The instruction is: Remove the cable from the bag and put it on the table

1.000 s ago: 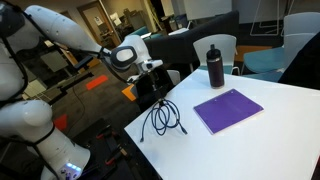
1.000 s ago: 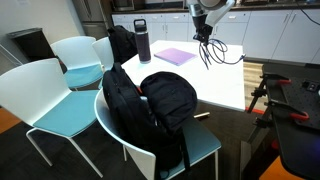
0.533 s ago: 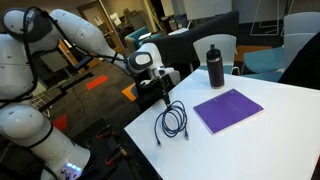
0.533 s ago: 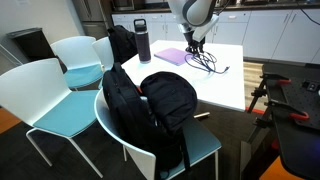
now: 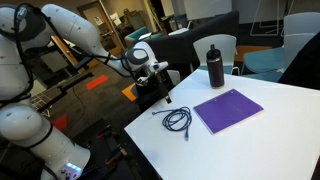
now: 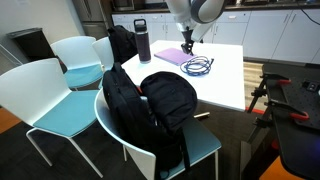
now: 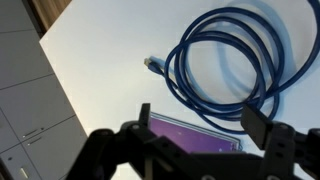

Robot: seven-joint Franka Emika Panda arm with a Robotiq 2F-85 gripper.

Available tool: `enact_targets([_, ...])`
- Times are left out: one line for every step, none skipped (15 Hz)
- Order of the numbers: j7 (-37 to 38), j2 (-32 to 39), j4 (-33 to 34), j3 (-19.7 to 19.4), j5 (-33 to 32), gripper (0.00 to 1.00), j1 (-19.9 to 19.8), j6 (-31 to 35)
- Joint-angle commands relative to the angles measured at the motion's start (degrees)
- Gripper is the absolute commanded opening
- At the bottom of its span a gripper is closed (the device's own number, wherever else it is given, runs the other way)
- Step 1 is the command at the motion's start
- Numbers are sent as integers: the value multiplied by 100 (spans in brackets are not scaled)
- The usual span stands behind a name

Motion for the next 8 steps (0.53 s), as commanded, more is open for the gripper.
enact_targets([1161,-1264,-1046,171,-1243,100,-132,684])
enact_targets([1508,-1570,-1257,277,-1621,100,-243,845])
enact_targets([1842,-1801,-1429,399,-1963,100,-394,1029])
enact_targets([2130,-2048,-1596,570,-2218,100,-592,1188])
enact_targets([2382,-2233,-1735,760,-2386,100,-820,1332])
enact_targets([2486,-2399,-1864,968,-2452,100,-1054,1444])
enact_targets([2579,-2556,-1984,1156,-2523,100,-1266,1549])
enact_targets([2636,-2670,-2076,1322,-2571,100,-1454,1620])
